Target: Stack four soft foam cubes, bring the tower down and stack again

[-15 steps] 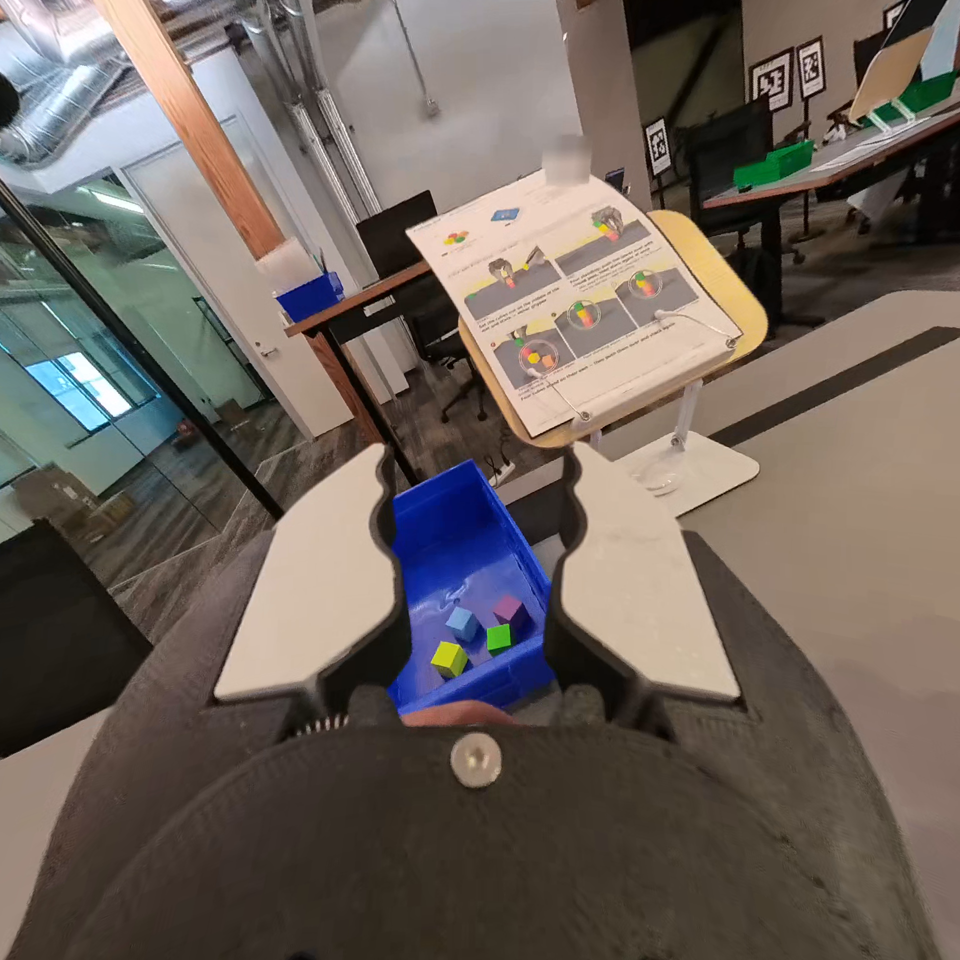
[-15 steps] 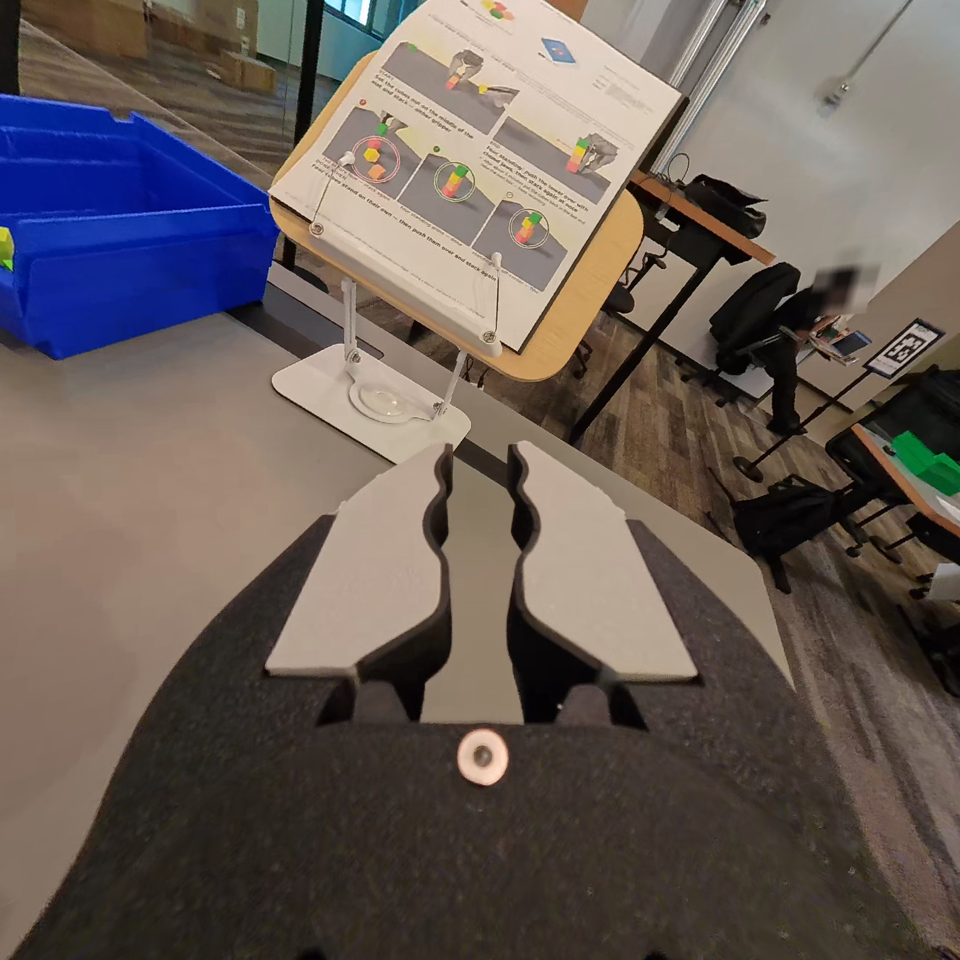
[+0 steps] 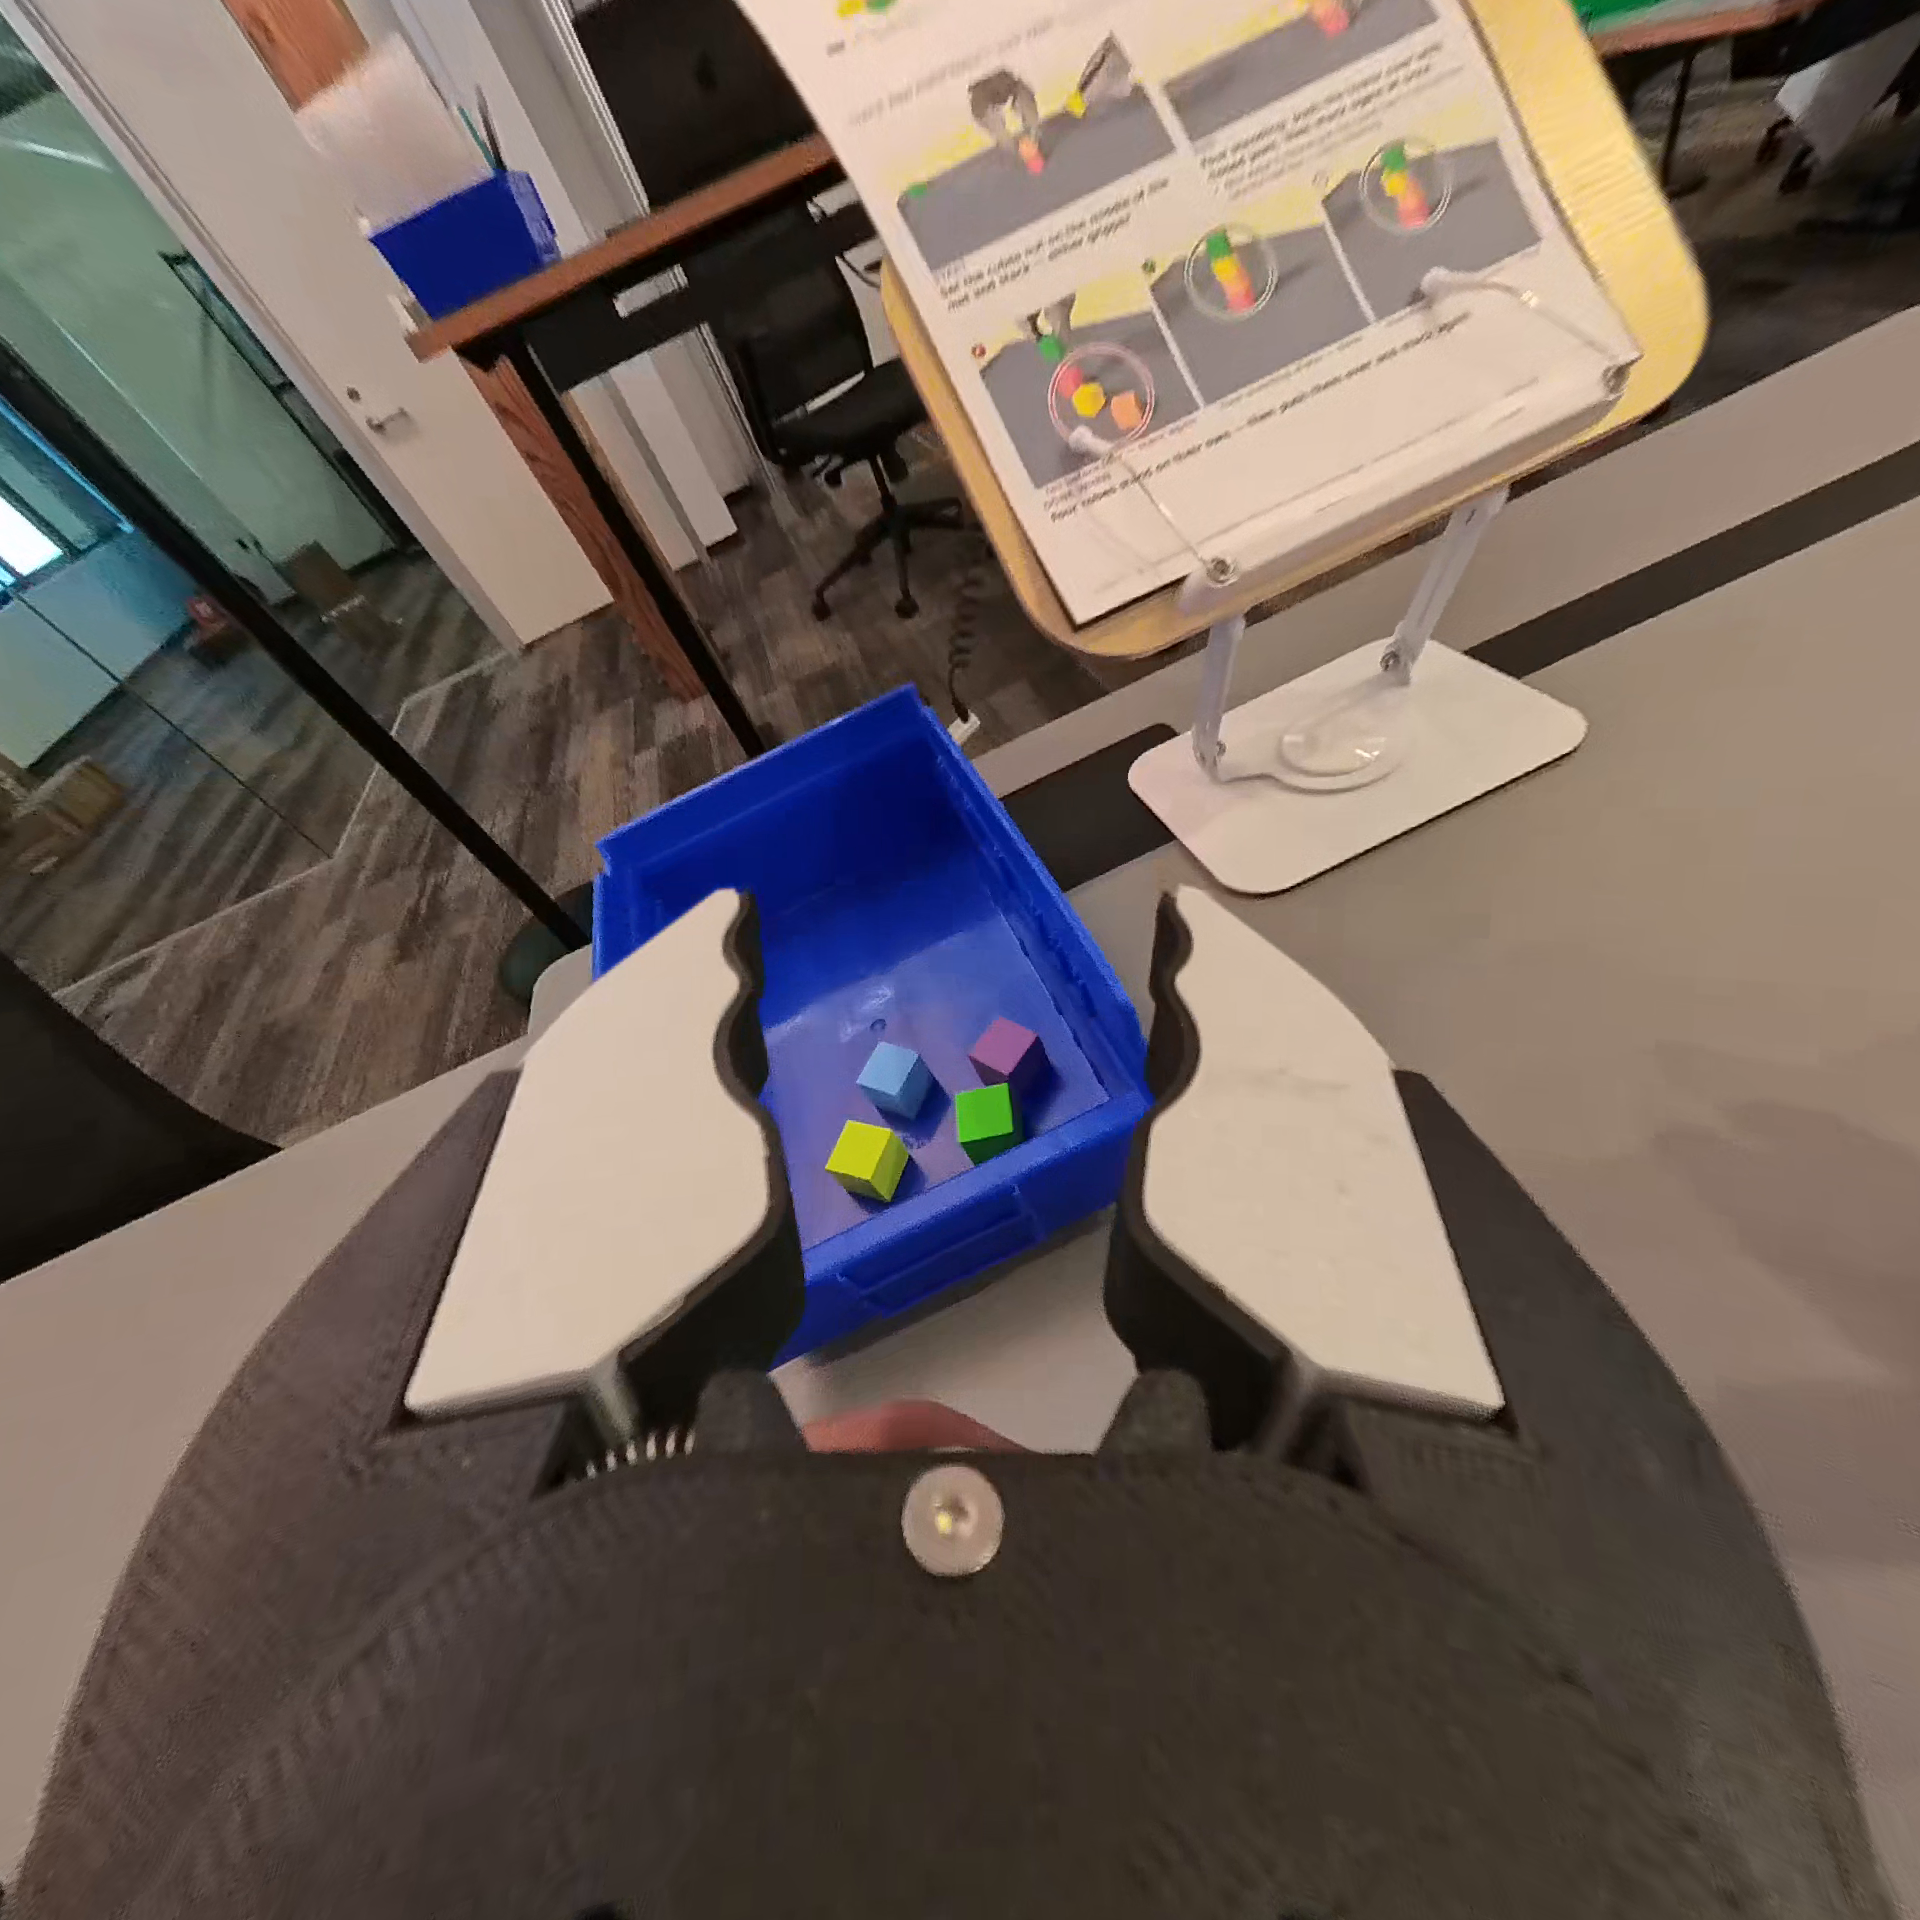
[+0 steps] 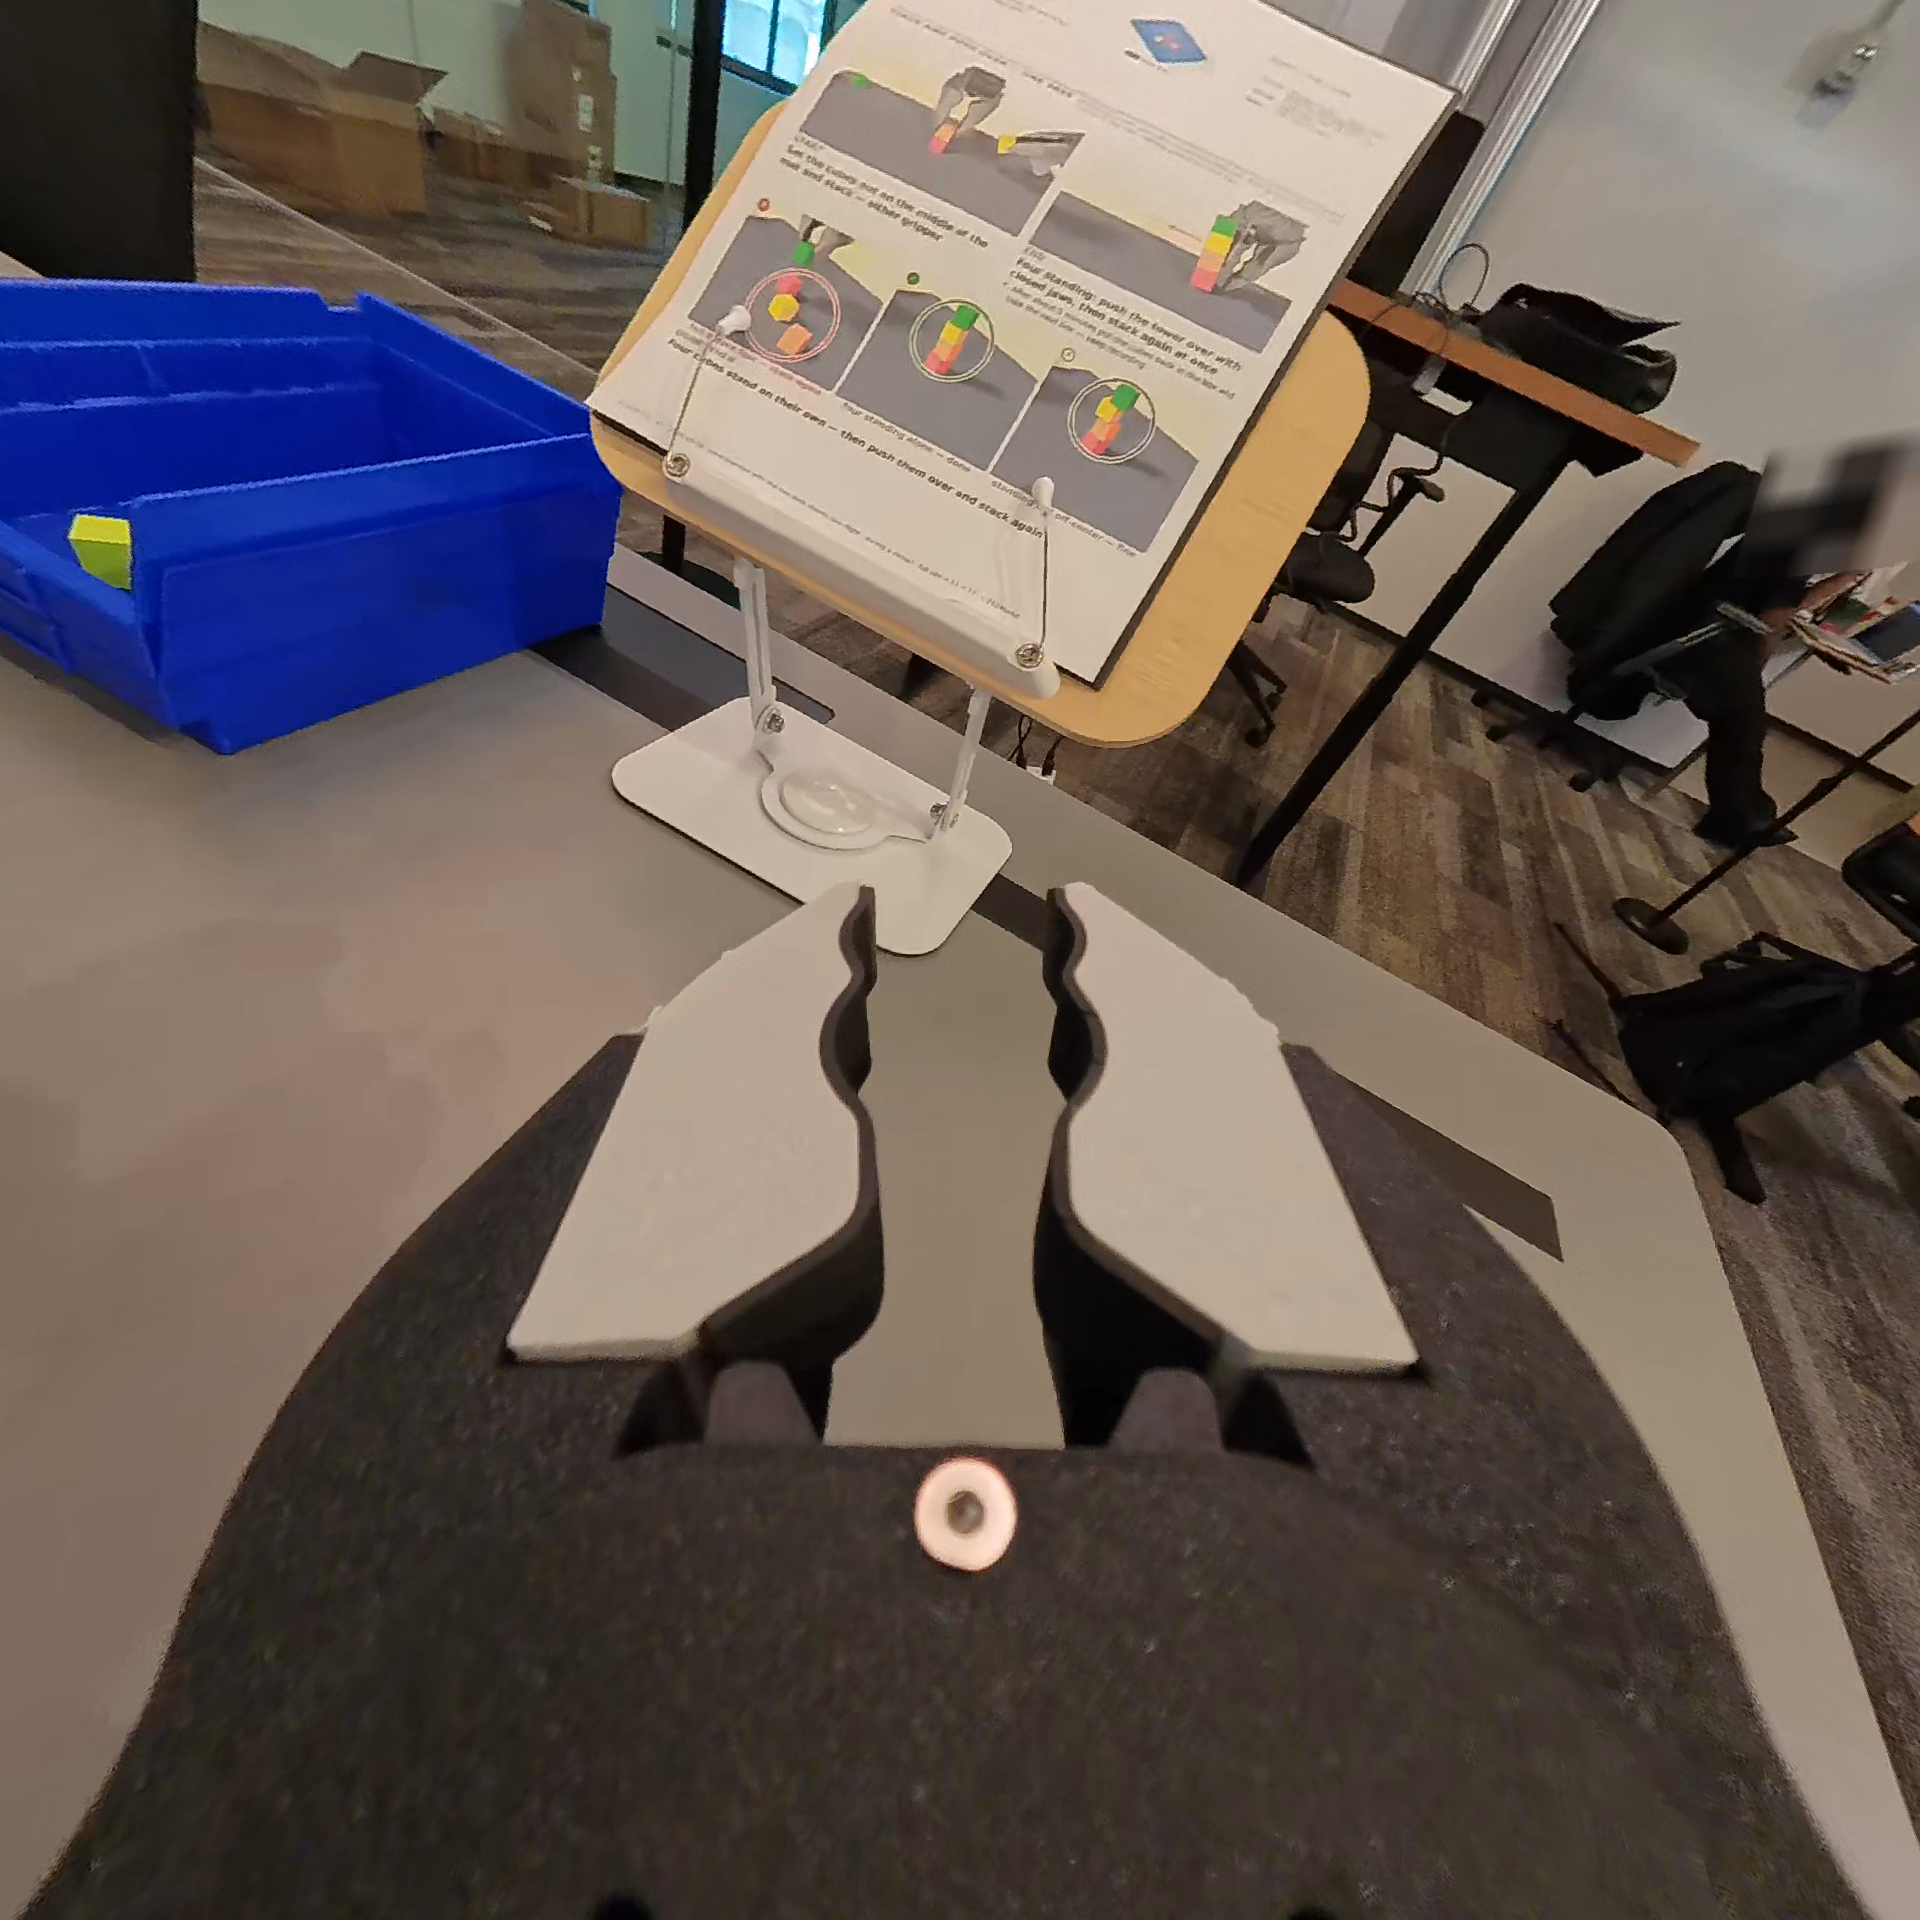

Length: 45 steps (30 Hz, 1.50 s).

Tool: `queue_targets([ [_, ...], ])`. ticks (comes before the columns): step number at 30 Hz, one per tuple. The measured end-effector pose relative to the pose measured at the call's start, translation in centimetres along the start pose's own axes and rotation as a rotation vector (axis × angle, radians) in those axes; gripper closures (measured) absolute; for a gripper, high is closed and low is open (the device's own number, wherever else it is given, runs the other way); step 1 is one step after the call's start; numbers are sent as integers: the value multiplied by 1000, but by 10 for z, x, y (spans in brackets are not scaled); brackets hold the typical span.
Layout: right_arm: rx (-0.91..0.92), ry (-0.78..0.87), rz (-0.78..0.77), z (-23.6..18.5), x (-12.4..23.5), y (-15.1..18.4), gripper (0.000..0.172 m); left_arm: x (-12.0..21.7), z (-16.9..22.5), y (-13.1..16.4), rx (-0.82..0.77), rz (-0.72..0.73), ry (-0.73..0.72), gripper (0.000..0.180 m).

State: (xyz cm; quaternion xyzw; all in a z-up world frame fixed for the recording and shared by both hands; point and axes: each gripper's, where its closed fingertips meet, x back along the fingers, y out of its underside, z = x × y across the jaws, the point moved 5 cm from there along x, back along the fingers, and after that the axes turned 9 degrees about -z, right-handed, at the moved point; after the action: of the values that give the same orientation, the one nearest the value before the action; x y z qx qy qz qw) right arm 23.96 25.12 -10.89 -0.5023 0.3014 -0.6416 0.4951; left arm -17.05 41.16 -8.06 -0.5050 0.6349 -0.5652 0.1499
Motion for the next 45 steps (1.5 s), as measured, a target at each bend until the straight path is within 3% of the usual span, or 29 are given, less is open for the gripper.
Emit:
queue_targets([
  [9, -26, -50, -5, 1, -8, 4, 141, -47, -16, 7, -76, -79, -23, 104],
  [19, -30, -93, -12, -2, -15, 9, 141, -141, -46, 44, -128, -468, 71, 96],
  [25, -30, -111, -21, -5, -19, 11, 141, -182, -47, 75, -247, -676, 165, 108],
  [35, -29, -127, -39, -7, -25, 16, 141, -216, -52, 110, -462, -936, 235, 117],
  [40, -29, -132, -46, -8, -26, 18, 141, -225, -50, 120, -450, -984, 271, 120],
  [45, -30, -136, -51, -8, -27, 20, 142, -230, -50, 133, -433, -1037, 296, 135],
])
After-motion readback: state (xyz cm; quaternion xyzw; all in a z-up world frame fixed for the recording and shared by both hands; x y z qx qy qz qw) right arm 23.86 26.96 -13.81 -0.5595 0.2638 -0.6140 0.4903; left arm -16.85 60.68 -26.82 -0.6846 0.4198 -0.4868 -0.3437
